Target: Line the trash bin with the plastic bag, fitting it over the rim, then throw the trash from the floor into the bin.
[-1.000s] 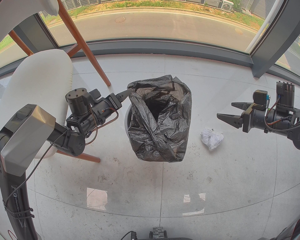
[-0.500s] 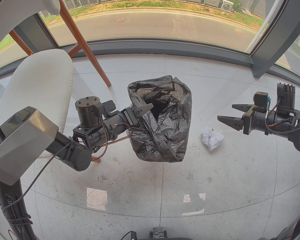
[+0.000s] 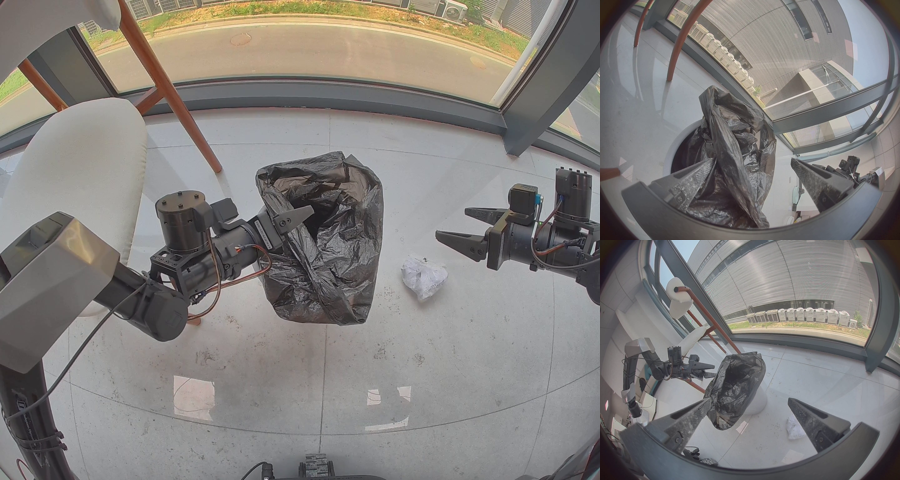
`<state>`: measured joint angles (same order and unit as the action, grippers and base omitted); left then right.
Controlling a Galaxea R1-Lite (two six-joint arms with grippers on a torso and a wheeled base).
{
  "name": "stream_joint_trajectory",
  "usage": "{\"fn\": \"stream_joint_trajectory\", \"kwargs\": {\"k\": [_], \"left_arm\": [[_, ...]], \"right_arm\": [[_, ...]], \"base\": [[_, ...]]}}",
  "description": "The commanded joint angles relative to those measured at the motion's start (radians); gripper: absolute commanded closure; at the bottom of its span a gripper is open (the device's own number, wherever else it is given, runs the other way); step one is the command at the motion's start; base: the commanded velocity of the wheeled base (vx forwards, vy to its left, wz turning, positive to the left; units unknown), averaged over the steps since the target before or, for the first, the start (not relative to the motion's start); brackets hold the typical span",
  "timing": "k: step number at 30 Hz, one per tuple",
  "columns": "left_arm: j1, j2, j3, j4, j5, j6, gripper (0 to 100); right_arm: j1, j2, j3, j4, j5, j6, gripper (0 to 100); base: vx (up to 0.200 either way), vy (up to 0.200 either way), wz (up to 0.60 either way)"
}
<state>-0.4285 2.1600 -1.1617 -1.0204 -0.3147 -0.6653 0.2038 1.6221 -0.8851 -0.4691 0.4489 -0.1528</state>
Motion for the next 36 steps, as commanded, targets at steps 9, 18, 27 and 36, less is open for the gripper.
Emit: {"fn": "stream_joint_trajectory", "kwargs": {"k": [9, 18, 27, 36], "left_arm": [[-0.006, 0.167, -0.139, -0.001, 0.008, -0.002, 0], [-0.006, 0.166, -0.182, 0.0, 0.012, -0.028, 0], [0.011, 0.095, -0.093, 0.0, 0.014, -0.028, 100], [0.08, -0.031, 0.06, -0.004, 0.014, -0.019, 100]], "right_arm": [[0.006, -0.019, 0.029, -0.009, -0.018, -0.001, 0], [0.008, -0.03, 0.057, -0.011, -0.018, -0.001, 0], [0.008, -0.041, 0.054, -0.011, -0.018, -0.001, 0], [0.008, -0.044, 0.057, -0.011, -0.018, -0.001, 0]], "base": [[0.0, 0.0, 0.0], [0.0, 0.0, 0.0], [0.0, 0.0, 0.0], [0.0, 0.0, 0.0]]}}
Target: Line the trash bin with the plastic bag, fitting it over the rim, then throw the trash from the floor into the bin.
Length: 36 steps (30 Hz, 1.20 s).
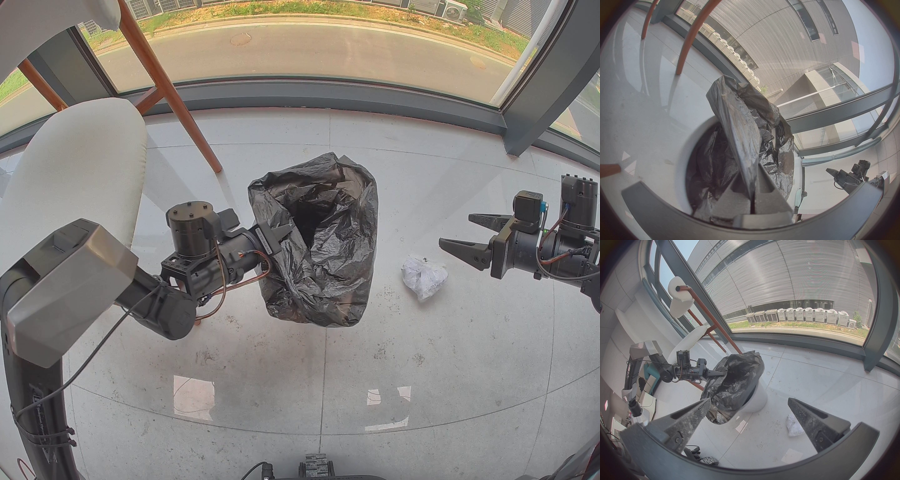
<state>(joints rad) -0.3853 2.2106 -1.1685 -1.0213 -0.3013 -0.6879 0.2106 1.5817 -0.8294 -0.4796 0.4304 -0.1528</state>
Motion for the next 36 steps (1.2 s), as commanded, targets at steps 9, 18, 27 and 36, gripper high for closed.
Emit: {"fn": "stream_joint_trajectory", "kwargs": {"k": [9, 18, 27, 36], "left_arm": [[0.051, -0.101, 0.153, -0.054, 0.028, 0.002, 100], [0.037, -0.097, 0.171, -0.08, 0.05, 0.002, 100], [0.017, -0.097, 0.168, -0.08, 0.05, 0.005, 100], [0.016, -0.097, 0.17, -0.08, 0.051, 0.005, 100]], "right_arm": [[0.003, 0.0, 0.003, -0.001, -0.004, -0.001, 0], [0.124, 0.027, -0.013, -0.001, -0.009, 0.119, 0], [0.243, 0.3, -0.246, 0.015, -0.139, 0.361, 0], [0.277, 0.515, -0.412, 0.004, -0.17, 0.4, 0]], "base": [[0.0, 0.0, 0.0], [0.0, 0.0, 0.0], [0.0, 0.0, 0.0], [0.0, 0.0, 0.0]]}}
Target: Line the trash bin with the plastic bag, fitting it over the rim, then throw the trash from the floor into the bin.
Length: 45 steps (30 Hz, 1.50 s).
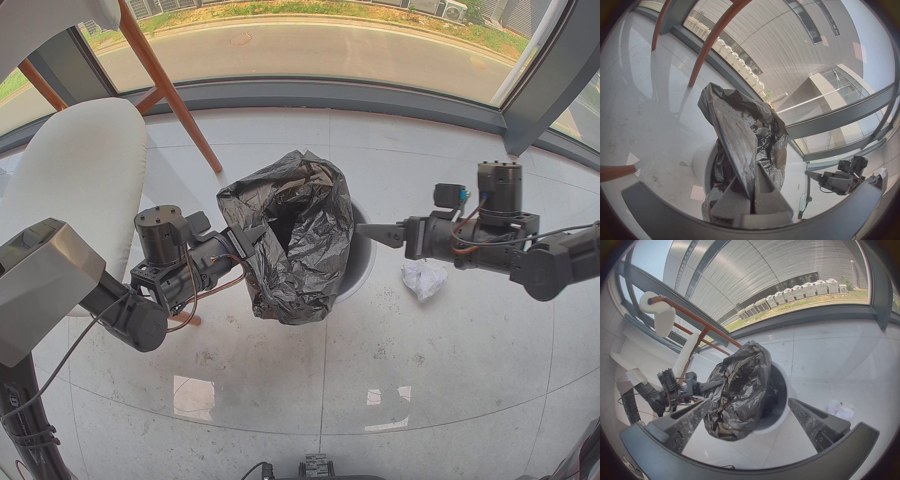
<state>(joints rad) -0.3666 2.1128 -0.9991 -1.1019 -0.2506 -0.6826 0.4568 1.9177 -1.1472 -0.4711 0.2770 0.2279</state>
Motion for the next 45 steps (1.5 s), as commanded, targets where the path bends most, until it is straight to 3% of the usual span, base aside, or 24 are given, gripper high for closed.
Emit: {"fn": "stream_joint_trajectory", "kwargs": {"k": [1, 19, 20, 29, 33, 41, 45], "left_arm": [[-0.003, 0.001, 0.001, 0.001, 0.001, 0.0, 100], [-0.006, 0.012, -0.003, 0.001, -0.001, 0.008, 100], [-0.006, 0.012, -0.003, 0.001, -0.001, 0.008, 100], [-0.014, 0.012, 0.004, 0.001, -0.001, 0.023, 100], [-0.014, 0.013, 0.004, 0.001, -0.002, 0.021, 100], [-0.011, 0.075, 0.014, -0.072, -0.002, 0.067, 100], [-0.011, 0.107, 0.05, -0.131, -0.002, 0.094, 100]], "right_arm": [[0.031, 0.179, -0.094, -0.004, -0.016, 0.019, 0], [0.013, 0.403, -0.393, -0.008, -0.016, 0.022, 0], [0.013, 0.403, -0.393, -0.008, -0.016, 0.022, 100], [0.003, 0.366, -0.43, 0.006, -0.019, 0.002, 100], [-0.041, 0.284, -0.417, 0.012, -0.018, -0.036, 100], [-0.153, 0.187, -0.261, 0.015, -0.016, -0.111, 100], [-0.161, 0.185, -0.213, -0.015, -0.015, -0.12, 100]], "base": [[0.0, 0.0, 0.0], [0.0, 0.0, 0.0], [0.0, 0.0, 0.0], [0.0, 0.0, 0.0], [0.0, 0.0, 0.0], [0.0, 0.0, 0.0], [0.0, 0.0, 0.0]]}}
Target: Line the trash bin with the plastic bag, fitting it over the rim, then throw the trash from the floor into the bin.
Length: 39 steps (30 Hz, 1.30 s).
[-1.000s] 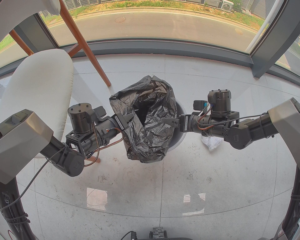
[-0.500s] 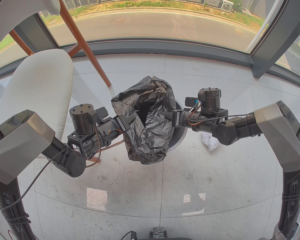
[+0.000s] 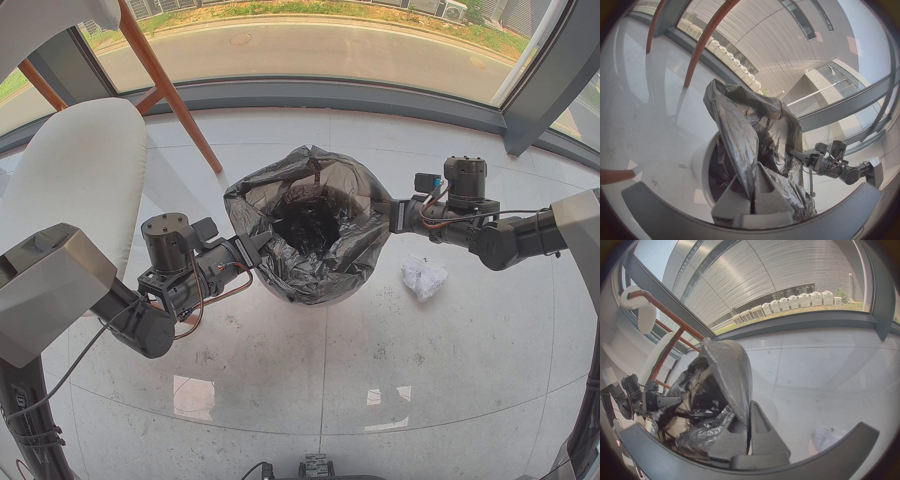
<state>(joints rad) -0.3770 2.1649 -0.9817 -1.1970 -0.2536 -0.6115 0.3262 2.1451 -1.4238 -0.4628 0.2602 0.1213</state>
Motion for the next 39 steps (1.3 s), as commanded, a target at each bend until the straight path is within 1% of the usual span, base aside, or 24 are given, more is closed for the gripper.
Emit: {"fn": "stream_joint_trajectory", "kwargs": {"k": [1, 6, 9, 10, 14, 20, 23, 25, 26, 29, 30, 32, 35, 39], "left_arm": [[0.0, 0.055, 0.041, -0.041, 0.001, 0.027, 100], [-0.006, 0.049, 0.048, -0.039, -0.001, 0.021, 100], [-0.006, 0.046, 0.057, -0.041, 0.001, 0.022, 100], [-0.006, 0.046, 0.058, -0.041, 0.001, 0.022, 100], [-0.006, 0.038, 0.06, -0.041, 0.001, 0.022, 100], [-0.006, 0.007, 0.063, -0.036, 0.001, 0.024, 100], [-0.006, -0.004, 0.084, -0.032, 0.001, 0.027, 100], [-0.005, -0.008, 0.138, -0.035, -0.001, 0.045, 100], [-0.003, -0.008, 0.156, -0.035, -0.001, 0.062, 0], [0.003, -0.01, 0.195, -0.039, 0.001, 0.114, 0], [0.003, -0.01, 0.198, -0.039, 0.001, 0.119, 0], [0.018, -0.019, 0.25, -0.039, 0.005, 0.168, 0], [0.024, -0.031, 0.285, -0.039, 0.01, 0.2, 0], [0.023, -0.03, 0.27, -0.041, 0.008, 0.196, 0]], "right_arm": [[-0.03, -0.037, 0.068, -0.036, 0.001, -0.014, 100], [-0.038, -0.034, 0.071, -0.045, -0.001, -0.012, 100], [-0.039, -0.037, 0.103, -0.037, 0.001, -0.015, 100], [-0.038, -0.037, 0.112, -0.037, 0.001, -0.015, 0], [-0.03, -0.034, 0.144, -0.062, 0.001, -0.008, 0], [-0.013, -0.051, 0.263, -0.232, -0.004, -0.009, 0], [-0.012, -0.07, 0.296, -0.272, -0.015, -0.009, 0], [-0.012, -0.117, 0.359, -0.304, -0.038, -0.006, 0], [-0.015, -0.139, 0.387, -0.315, -0.039, -0.005, 0], [-0.019, -0.206, 0.47, -0.346, -0.041, -0.003, 0], [-0.019, -0.214, 0.479, -0.349, -0.041, -0.003, 0], [-0.019, -0.278, 0.6, -0.387, -0.041, -0.003, 0], [-0.016, -0.307, 0.689, -0.432, -0.042, -0.003, 0], [-0.026, -0.333, 0.741, -0.455, -0.042, -0.002, 0]], "base": [[0.0, 0.0, 0.0], [0.0, 0.0, 0.0], [0.0, 0.0, 0.0], [0.0, 0.0, 0.0], [0.0, 0.0, 0.0], [0.0, 0.0, 0.0], [0.0, 0.0, 0.0], [0.0, 0.0, 0.0], [0.0, 0.0, 0.0], [0.0, 0.0, 0.0], [0.0, 0.0, 0.0], [0.0, 0.0, 0.0], [0.0, 0.0, 0.0], [0.0, 0.0, 0.0]]}}
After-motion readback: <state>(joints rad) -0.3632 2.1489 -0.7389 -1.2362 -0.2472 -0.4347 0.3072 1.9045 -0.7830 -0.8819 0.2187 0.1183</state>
